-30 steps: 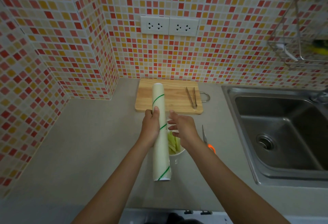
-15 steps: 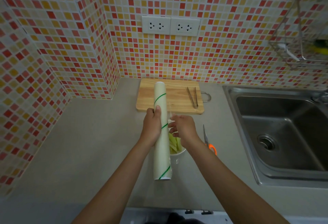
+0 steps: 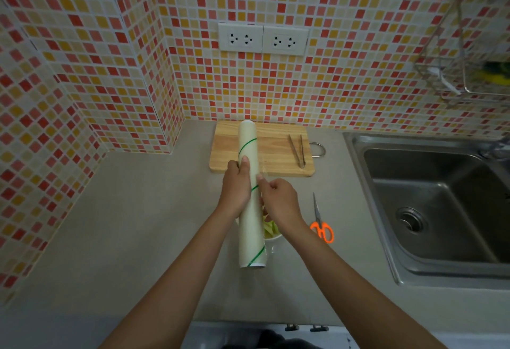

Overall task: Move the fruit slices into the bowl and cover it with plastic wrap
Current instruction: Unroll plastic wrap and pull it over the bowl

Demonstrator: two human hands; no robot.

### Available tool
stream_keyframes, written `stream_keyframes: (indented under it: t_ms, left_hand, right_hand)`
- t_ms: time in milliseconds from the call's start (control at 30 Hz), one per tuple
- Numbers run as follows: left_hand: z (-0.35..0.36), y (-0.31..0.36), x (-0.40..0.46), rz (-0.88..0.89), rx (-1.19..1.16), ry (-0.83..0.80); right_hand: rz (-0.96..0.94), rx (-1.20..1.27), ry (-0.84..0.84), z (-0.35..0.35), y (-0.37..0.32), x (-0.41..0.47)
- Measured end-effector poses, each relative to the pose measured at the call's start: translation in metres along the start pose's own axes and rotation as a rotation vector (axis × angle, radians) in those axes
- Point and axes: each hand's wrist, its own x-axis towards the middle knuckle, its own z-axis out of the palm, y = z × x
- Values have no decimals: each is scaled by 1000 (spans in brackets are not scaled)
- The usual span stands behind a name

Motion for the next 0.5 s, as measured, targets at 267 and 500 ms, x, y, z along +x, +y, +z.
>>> stream_keyframes:
  t_ms: [267,500]
  left_hand:
    - [1,7,4,16,9,-21]
    - [0,13,7,25,13,-36]
  right_hand:
    - [-116,-137,-14,-1,-2,13]
    - [-83,5,25,-4,6,23]
